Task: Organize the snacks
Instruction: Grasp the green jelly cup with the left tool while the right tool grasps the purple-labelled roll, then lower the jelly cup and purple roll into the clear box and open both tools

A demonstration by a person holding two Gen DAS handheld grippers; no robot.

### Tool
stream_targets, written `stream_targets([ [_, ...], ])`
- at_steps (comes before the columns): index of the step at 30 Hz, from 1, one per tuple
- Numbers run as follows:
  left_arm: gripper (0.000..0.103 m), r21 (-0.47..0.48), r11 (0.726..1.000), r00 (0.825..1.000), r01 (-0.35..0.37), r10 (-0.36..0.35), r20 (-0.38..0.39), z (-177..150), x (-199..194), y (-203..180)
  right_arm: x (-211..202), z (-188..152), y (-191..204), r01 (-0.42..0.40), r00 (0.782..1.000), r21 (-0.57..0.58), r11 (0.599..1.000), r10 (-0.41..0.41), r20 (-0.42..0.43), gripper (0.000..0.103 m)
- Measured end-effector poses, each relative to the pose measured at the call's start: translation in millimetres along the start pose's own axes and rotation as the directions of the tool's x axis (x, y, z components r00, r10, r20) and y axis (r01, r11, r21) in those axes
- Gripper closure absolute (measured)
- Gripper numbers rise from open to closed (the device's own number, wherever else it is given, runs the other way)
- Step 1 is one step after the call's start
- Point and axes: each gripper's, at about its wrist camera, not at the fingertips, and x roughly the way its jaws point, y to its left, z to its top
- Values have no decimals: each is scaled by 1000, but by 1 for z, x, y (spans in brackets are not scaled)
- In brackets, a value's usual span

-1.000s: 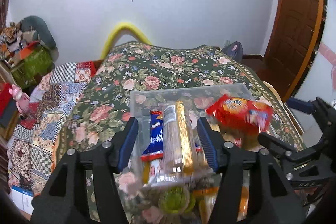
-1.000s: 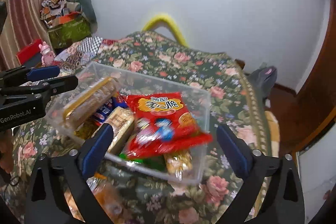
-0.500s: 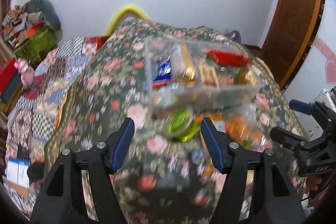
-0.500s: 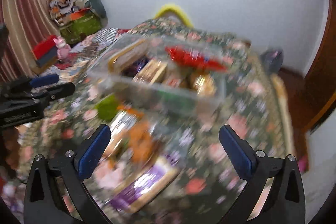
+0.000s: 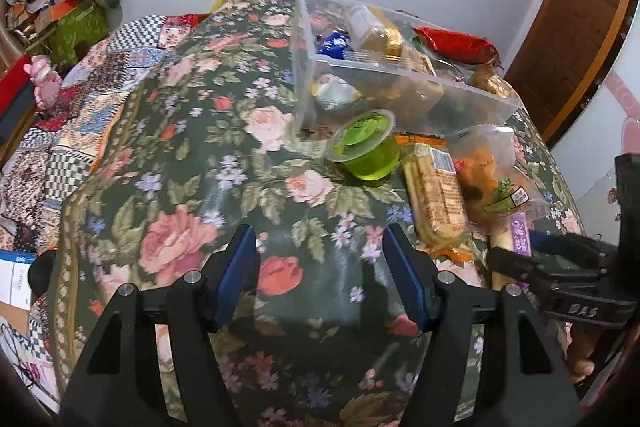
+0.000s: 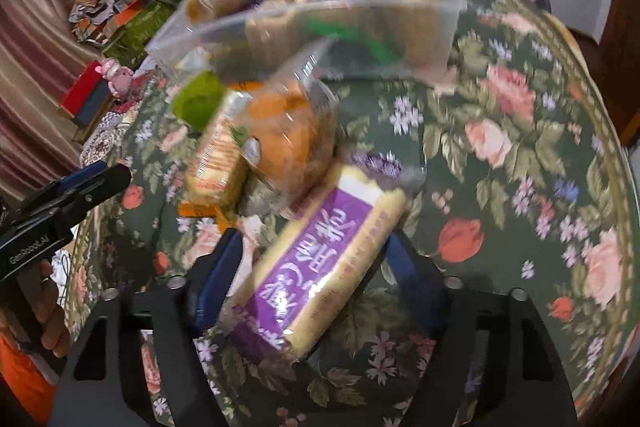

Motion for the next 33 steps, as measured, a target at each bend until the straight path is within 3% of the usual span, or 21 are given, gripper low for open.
stream_targets([
  [9, 37, -14, 998, 998, 60, -60, -32, 31, 44, -19, -12, -5, -19, 13, 1000, -59, 998, -11, 24, 60],
  [13, 37, -18, 999, 998, 42, -43, -37, 45, 63, -24, -10, -7, -29, 78, 997, -110, 991, -76, 26, 61],
  [21, 37, -95, 993, 997, 69, -72, -31, 58, 84, -20, -7, 0, -43, 47, 999, -53, 997, -46, 30, 61],
  [23, 45, -95, 992, 997, 78, -80, -20, 57, 83, -19, -6, 1, -42, 50, 998, -52, 997, -48, 38, 61],
  [33, 45, -32, 998, 998, 53, -52, 34, 39, 47, -17, -26, 6, -42, 60, 994, -40, 997, -56, 99, 61],
])
